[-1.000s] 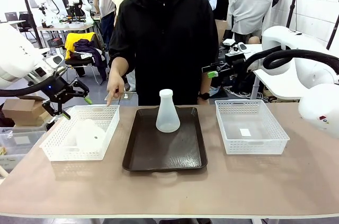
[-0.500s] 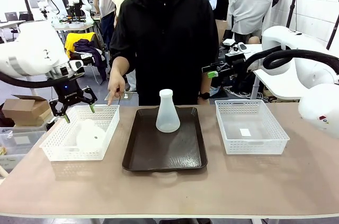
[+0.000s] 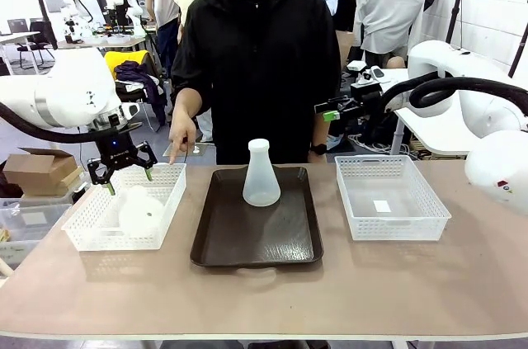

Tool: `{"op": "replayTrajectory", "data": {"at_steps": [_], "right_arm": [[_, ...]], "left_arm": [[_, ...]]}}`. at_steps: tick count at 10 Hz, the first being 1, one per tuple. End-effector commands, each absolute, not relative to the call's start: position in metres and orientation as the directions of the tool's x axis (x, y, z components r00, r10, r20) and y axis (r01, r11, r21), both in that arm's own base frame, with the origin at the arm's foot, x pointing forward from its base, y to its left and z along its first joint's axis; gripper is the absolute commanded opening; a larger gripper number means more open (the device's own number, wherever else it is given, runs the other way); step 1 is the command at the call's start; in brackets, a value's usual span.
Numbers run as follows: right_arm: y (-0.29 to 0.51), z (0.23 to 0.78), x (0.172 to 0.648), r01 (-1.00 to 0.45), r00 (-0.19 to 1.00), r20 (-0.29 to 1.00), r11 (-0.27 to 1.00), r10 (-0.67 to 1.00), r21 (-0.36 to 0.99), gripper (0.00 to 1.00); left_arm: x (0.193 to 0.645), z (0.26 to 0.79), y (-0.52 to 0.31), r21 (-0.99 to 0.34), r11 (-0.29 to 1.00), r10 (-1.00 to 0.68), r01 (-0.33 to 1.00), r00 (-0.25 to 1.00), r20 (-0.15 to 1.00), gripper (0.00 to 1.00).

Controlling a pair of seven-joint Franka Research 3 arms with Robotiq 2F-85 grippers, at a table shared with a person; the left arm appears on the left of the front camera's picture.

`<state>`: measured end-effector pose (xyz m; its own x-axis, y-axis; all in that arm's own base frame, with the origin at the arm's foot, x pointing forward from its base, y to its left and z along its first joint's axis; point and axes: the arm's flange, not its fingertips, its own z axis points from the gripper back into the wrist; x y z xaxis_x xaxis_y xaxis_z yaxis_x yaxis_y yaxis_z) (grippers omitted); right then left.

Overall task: Prepare the laboratory tools.
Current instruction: Pick up the Big flask that the person points to.

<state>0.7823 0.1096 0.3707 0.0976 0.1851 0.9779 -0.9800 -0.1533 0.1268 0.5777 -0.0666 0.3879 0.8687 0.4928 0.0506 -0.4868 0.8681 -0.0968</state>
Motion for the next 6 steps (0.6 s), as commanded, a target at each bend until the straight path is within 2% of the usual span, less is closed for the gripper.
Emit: {"op": "replayTrajectory", "data": {"at_steps": [1, 6], "right_arm": [[0.11, 0.371, 0.782, -0.979, 0.088, 0.977, -0.164, 0.194, 0.12, 1.0], [0.11, 0.371, 0.782, -0.979, 0.088, 0.977, -0.164, 0.194, 0.12, 1.0]], "left_arm": [[0.585, 0.383, -0.067, -0.131, 0.844, 0.532, -0.52, 0.842, 0.087, 1.0], [0.599, 0.36, -0.069, -0.098, 0.824, 0.566, -0.557, 0.815, 0.122, 1.0]]}}
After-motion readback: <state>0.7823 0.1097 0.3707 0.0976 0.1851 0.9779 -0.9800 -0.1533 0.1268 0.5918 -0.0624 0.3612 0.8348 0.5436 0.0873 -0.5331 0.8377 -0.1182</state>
